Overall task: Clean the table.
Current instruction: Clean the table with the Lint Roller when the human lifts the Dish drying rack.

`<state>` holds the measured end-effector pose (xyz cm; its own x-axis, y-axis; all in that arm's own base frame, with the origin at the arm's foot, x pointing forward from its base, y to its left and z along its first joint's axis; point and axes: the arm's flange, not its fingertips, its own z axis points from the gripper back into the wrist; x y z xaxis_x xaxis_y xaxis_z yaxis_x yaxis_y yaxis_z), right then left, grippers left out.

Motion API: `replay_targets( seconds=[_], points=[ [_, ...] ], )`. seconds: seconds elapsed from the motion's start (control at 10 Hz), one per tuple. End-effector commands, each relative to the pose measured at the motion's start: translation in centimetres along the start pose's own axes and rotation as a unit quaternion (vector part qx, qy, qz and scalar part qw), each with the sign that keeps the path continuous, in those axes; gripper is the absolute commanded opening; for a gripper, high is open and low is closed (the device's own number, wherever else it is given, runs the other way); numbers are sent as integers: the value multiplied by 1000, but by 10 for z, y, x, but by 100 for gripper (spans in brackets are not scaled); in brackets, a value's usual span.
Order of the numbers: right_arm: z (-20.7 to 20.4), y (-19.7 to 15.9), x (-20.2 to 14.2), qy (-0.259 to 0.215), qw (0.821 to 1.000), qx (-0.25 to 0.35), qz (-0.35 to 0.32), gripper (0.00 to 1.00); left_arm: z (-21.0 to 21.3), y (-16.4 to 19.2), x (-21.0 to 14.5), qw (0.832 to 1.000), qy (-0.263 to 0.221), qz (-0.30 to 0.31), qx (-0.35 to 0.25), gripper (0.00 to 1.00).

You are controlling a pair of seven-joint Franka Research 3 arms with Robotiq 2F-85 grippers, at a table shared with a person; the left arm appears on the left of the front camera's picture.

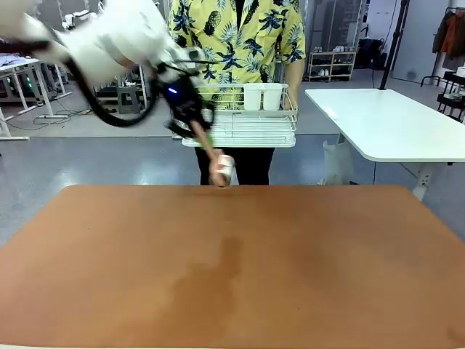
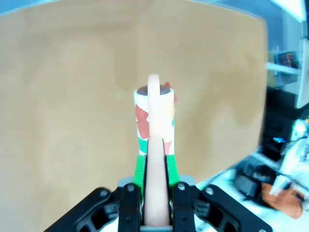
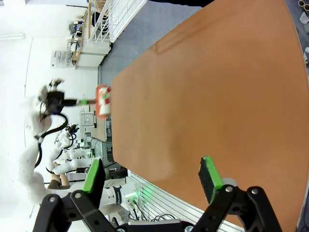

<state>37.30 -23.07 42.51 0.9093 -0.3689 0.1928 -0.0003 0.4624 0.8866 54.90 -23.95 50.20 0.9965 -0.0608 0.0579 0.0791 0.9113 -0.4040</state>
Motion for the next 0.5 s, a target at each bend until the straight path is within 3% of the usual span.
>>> replay_targets(
  seconds=[0.0, 0.1, 0.2, 0.4],
  points=[
    [2, 2, -2, 4, 1000, 2, 7, 100, 86, 42, -108, 993, 33, -14, 110, 21],
    [2, 2, -2, 4, 1000, 2, 7, 100, 116, 73, -138, 984, -4, 43, 173, 21],
    [2, 2, -2, 4, 1000, 2, 7, 100, 140, 95, -166, 960, -27, 95, 261, 21],
    [2, 2, -2, 4, 1000, 2, 7, 100, 154, 97, -191, 967, -77, 67, 235, 21]
  ],
)
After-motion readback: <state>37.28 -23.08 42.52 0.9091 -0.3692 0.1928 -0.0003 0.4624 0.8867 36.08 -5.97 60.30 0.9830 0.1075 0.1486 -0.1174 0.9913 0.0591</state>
